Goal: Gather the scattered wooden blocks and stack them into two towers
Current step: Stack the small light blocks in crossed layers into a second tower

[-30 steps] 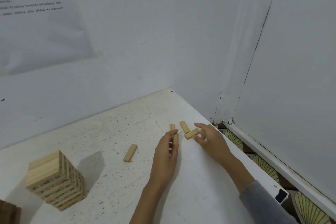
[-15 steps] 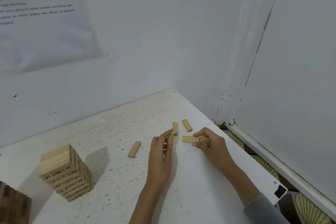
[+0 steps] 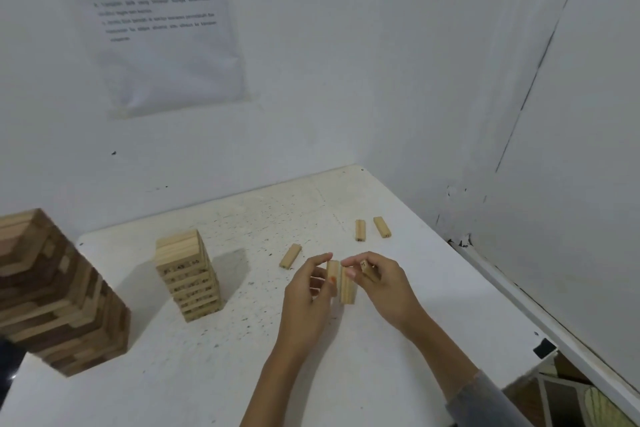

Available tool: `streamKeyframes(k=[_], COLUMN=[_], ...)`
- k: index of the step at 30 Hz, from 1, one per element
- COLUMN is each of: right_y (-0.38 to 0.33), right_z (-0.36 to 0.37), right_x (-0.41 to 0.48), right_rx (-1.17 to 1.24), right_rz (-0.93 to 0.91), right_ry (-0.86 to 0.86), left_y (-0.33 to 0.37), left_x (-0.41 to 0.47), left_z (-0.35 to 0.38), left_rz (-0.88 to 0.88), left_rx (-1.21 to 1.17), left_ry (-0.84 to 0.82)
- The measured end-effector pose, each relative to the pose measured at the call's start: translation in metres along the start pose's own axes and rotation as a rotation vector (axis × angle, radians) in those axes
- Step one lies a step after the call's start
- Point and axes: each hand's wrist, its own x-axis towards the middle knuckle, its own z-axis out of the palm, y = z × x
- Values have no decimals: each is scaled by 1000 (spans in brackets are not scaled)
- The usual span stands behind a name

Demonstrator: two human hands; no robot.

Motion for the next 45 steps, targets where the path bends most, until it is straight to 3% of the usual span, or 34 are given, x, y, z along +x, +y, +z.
streamKeyframes(k=[14, 22, 27, 30, 35, 45], right_y=[-16, -22, -25, -27, -25, -15], right_z=[83, 116, 122, 119, 109, 106], right_x=[-22, -27, -33, -37, -35, -21], right_rx=[-13, -96, -342, -236, 48, -69], right_rz=[51, 13, -18, 35, 20, -18], right_ry=[-37, -153, -194, -263, -221, -175], left_y=[-12, -24, -33, -35, -40, -51], left_x=[-46, -63, -71, -76, -87, -94], left_z=[-64, -95, -99, -100, -100, -95], left_rz=[-91, -117, -113, -128, -109, -1], left_rx=[76, 183, 281, 193, 151, 261], left_ry=[173, 245, 258, 289, 275, 313])
